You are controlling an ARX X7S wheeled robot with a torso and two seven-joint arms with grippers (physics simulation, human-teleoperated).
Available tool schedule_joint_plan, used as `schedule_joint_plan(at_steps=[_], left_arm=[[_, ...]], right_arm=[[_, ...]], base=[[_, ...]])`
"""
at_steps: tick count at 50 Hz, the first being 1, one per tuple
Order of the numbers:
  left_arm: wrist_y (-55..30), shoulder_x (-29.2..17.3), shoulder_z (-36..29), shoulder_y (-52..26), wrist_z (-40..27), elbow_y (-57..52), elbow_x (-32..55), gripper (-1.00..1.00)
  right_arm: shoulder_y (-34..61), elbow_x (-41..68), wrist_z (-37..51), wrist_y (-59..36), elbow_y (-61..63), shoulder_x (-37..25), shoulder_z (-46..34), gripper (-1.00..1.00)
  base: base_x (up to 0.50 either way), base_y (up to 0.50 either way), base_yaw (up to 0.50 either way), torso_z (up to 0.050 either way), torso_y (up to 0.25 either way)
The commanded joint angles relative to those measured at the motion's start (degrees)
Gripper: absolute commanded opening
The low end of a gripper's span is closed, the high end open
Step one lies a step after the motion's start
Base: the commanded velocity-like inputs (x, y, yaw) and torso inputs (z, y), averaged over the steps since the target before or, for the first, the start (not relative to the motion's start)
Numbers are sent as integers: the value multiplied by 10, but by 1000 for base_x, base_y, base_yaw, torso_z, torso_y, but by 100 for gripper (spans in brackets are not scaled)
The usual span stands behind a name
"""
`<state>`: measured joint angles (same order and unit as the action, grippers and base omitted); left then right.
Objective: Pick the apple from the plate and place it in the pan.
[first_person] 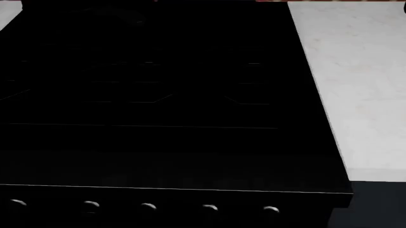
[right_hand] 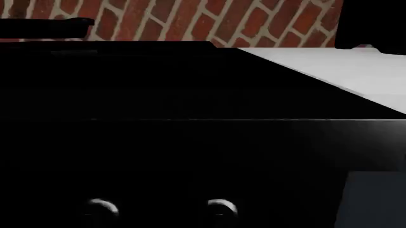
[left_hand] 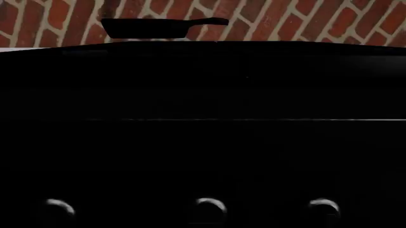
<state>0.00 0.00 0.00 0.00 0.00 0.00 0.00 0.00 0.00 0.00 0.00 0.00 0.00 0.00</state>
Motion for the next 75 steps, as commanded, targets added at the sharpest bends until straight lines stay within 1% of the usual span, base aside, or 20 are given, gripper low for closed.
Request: schedule_joint_plan(at_steps=[1, 3, 5, 7, 8, 9, 15, 17, 25, 36, 40, 43, 45, 51, 60, 62, 65, 70, 72, 75], left_arm=[[0, -6, -6, 0, -6, 0, 6, 100], [12, -9, -15, 2, -11, 7, 6, 100], [-71, -13, -22, 10, -19, -80, 13, 100], [-65, -17, -28, 13, -26, -82, 15, 100], [-1, -17, -28, 8, -25, -11, 18, 100], [-46, -19, -29, 13, -31, -63, 19, 100], [19, -25, -36, 12, -42, -5, 25, 100], [-54, -30, -38, 16, -49, -82, 27, 100], [-69, -38, -45, 10, -59, -91, 37, 100], [-53, -46, -56, 6, -73, -77, 36, 100], [49, -43, -58, 3, -72, 13, 37, 100], [83, -49, -68, 5, -77, 29, 18, 100], [-8, -51, -67, 7, -82, -53, 23, 100], [-30, -56, -72, 7, -86, -79, 28, 100], [-21, -63, -77, 10, -93, -78, 34, 100], [57, -60, -81, 7, -90, 2, 30, 100], [70, -61, -84, 3, -90, 18, 30, 100], [-16, -68, -83, 5, -97, -65, 44, 100], [67, -63, -86, 0, -96, 19, 37, 100], [71, -62, -89, -3, -94, 33, 44, 100]], right_arm=[[0, 0, 7, 0, 0, -5, -7, 100], [-1, 10, 13, 6, -2, -9, -8, 100], [-2, 16, 18, 13, -8, -14, -14, 100], [-6, 16, 22, 15, -6, -19, -19, 100], [-6, 17, 23, 16, -8, -21, -20, 100], [-6, 20, 25, 18, -10, -23, -20, 100], [-8, 26, 31, 20, -8, -29, -32, 100], [-6, 30, 33, 22, -11, -30, -34, 100], [-7, 37, 42, 24, -7, -39, -40, 100], [-2, 50, 46, 36, -20, -47, -46, 100], [-3, 56, 47, 39, -19, -50, -47, 100], [-4, 52, 48, 37, -18, -55, -53, 100], [-6, 54, 49, 40, -20, -56, -54, 100], [-8, 57, 57, 38, -13, -59, -56, 100], [-9, 61, 63, 41, -11, -64, -63, 100], [-8, 63, 64, 44, -14, -65, -63, 100], [-7, 64, 66, 45, -15, -66, -65, 100], [-8, 68, 71, 46, -14, -67, -65, 100], [-8, 68, 73, 46, -15, -67, -67, 100], [-6, 68, 75, 45, -19, -68, -70, 100]], base=[[0, 0, 0, 0, 0], [0, 0, 0, 0, 0], [0, 0, 0, 0, 0], [0, 0, 0, 0, 0], [0, 0, 0, 0, 0], [0, 0, 0, 0, 0], [-160, 0, 0, 0, 0], [-373, 0, 0, 0, 0], [-480, -50, 0, 0, 0], [-221, -23, 0, 0, 0], [0, 0, 0, 5, 0], [0, 0, 0, 46, 36], [0, 0, 0, 50, 37], [0, 0, 0, 50, 37], [0, 0, 0, 50, 37], [0, 0, 0, 50, 37], [0, 0, 0, 50, 39], [0, 0, 0, 50, 36], [0, 0, 0, 50, 37], [0, 0, 0, 50, 37]])
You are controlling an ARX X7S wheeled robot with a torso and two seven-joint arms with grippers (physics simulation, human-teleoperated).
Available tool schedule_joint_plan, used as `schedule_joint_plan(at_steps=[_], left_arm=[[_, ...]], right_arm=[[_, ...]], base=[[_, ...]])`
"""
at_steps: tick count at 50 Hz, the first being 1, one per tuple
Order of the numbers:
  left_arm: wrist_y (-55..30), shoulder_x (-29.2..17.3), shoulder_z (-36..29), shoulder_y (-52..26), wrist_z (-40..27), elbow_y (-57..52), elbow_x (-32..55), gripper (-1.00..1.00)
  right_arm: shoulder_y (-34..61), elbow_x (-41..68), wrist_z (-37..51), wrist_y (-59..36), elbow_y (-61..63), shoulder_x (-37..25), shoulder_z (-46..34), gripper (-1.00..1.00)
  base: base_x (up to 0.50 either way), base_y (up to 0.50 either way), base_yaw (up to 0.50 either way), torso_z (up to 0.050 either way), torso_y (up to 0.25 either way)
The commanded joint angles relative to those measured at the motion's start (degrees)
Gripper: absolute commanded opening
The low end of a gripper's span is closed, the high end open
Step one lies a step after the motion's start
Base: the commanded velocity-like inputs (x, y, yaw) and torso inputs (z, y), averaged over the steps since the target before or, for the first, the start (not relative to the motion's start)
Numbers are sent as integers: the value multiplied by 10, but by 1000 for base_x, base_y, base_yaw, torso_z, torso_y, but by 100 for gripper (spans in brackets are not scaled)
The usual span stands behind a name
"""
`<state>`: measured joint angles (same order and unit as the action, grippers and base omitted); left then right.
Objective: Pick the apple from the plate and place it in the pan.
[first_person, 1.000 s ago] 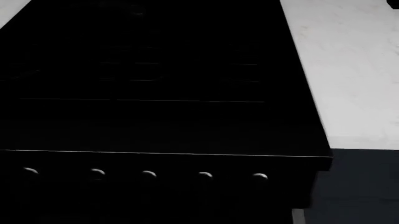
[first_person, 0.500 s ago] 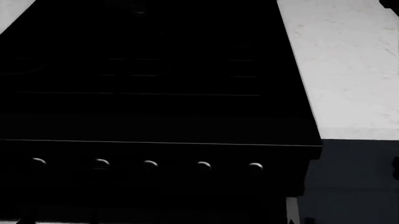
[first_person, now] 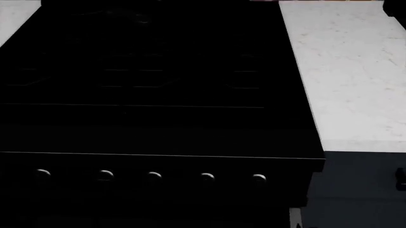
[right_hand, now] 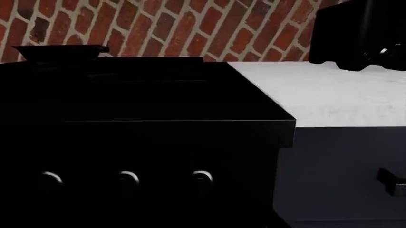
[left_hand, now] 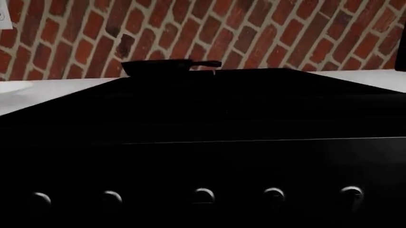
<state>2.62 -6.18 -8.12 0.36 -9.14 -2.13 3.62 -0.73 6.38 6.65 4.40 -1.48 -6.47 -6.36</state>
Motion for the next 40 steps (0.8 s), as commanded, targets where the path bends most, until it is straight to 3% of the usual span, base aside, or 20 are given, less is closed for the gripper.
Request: schedule_joint_plan(at_steps=[1, 16, 40], left_arm=[[47, -1, -8, -8, -3, 58, 8, 100], [40, -6, -12, -10, -16, 59, 18, 100], [39, -15, -25, -11, -36, 56, 17, 100]], right_arm=[[2, 4, 11, -1, -2, -3, -6, 100], [9, 4, 21, -2, -13, -9, -17, 100], [8, 16, 26, 11, -19, -19, -27, 100]], base=[[0, 0, 0, 50, 37], [0, 33, 0, 5, 2], [0, 262, 0, 0, 0]])
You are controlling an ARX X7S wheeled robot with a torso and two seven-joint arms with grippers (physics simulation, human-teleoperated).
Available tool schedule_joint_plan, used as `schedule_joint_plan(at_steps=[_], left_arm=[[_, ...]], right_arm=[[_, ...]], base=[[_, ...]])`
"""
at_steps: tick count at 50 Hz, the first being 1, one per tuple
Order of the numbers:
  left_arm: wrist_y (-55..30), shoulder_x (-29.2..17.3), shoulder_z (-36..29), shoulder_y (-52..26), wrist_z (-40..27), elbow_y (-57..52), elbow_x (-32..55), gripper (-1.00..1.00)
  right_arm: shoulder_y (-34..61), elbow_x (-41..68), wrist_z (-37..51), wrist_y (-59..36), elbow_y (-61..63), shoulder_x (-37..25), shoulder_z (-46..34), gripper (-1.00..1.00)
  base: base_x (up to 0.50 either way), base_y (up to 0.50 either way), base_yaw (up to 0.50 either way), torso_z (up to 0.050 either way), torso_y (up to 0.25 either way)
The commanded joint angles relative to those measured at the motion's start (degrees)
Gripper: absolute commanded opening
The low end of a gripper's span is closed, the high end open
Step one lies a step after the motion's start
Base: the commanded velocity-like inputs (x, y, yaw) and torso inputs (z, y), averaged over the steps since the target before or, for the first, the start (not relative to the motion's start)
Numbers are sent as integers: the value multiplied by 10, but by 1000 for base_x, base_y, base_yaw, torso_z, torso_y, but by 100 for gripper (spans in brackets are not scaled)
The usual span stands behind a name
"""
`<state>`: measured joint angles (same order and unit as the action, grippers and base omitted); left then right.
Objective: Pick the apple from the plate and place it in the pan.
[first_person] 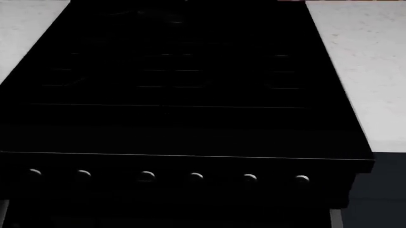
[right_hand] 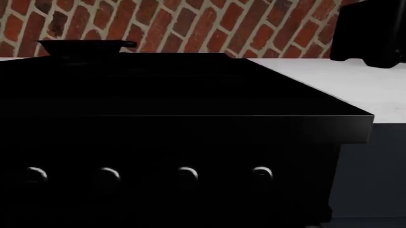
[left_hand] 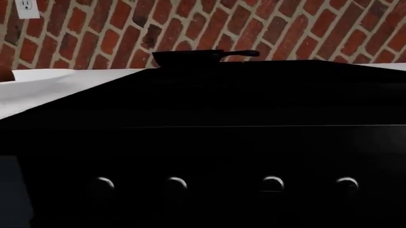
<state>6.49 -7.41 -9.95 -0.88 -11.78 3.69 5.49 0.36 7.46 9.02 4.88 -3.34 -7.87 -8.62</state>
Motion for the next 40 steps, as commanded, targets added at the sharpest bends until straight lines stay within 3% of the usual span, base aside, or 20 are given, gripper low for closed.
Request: schedule_joint_plan(at_steps=[1, 40], left_arm=[[0, -3, -8, 1, -10, -2, -3, 100], [2, -11, -27, -20, -25, 22, 5, 100]], right_arm=[[-3, 6, 2, 8, -2, -5, -4, 100], [15, 28, 4, 34, -45, -12, -14, 100]], base=[[0, 266, 0, 0, 0], [0, 311, 0, 0, 0]])
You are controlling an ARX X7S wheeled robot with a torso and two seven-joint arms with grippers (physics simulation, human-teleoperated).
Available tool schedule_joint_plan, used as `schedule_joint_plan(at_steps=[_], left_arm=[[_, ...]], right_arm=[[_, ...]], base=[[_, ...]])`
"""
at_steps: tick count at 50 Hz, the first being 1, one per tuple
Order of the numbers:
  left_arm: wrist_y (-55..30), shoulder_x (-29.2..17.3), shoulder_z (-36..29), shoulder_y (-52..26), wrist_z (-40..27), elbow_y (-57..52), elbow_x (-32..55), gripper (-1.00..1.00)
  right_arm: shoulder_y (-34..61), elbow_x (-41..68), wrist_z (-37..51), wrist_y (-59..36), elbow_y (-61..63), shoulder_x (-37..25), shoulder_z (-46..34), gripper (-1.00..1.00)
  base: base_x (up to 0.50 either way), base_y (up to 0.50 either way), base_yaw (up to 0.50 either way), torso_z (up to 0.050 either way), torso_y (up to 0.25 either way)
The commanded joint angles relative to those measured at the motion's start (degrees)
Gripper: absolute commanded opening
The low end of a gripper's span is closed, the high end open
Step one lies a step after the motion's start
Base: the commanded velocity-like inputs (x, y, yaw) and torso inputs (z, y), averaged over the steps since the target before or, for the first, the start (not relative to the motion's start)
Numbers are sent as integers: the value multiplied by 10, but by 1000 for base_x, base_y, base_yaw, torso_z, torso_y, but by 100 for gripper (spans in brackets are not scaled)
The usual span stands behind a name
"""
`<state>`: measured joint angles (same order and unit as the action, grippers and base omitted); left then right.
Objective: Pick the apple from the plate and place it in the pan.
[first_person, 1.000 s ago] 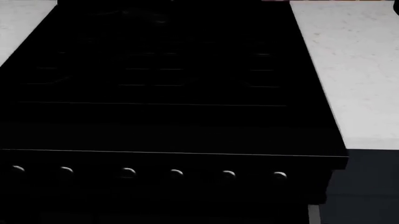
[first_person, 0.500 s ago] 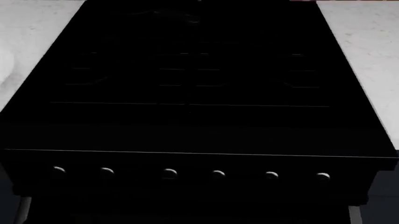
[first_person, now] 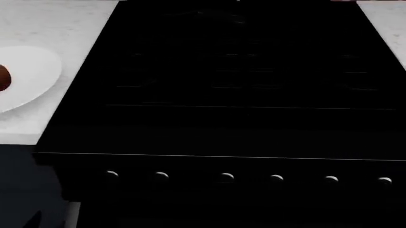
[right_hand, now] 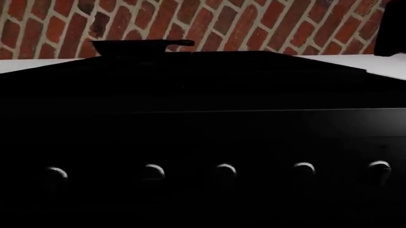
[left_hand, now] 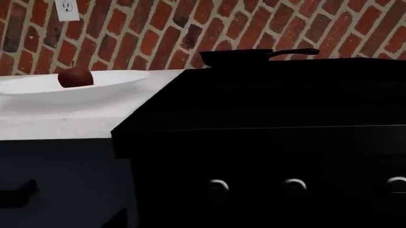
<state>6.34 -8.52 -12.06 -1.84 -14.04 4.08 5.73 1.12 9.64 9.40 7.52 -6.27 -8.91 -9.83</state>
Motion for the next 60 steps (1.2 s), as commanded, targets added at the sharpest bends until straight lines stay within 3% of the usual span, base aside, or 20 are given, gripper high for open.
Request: schedule_joint_plan(at_steps=[1, 60], left_arm=[[4, 0, -6, -11, -4, 18, 1, 100], [0, -30, -8, 1, -16, -11, 32, 100]], right_arm=[[8, 7, 0, 7, -16, -2, -2, 100], [16, 13, 24, -19, 4, -13, -31, 100]], base=[[0, 328, 0, 0, 0], [0, 333, 0, 0, 0]])
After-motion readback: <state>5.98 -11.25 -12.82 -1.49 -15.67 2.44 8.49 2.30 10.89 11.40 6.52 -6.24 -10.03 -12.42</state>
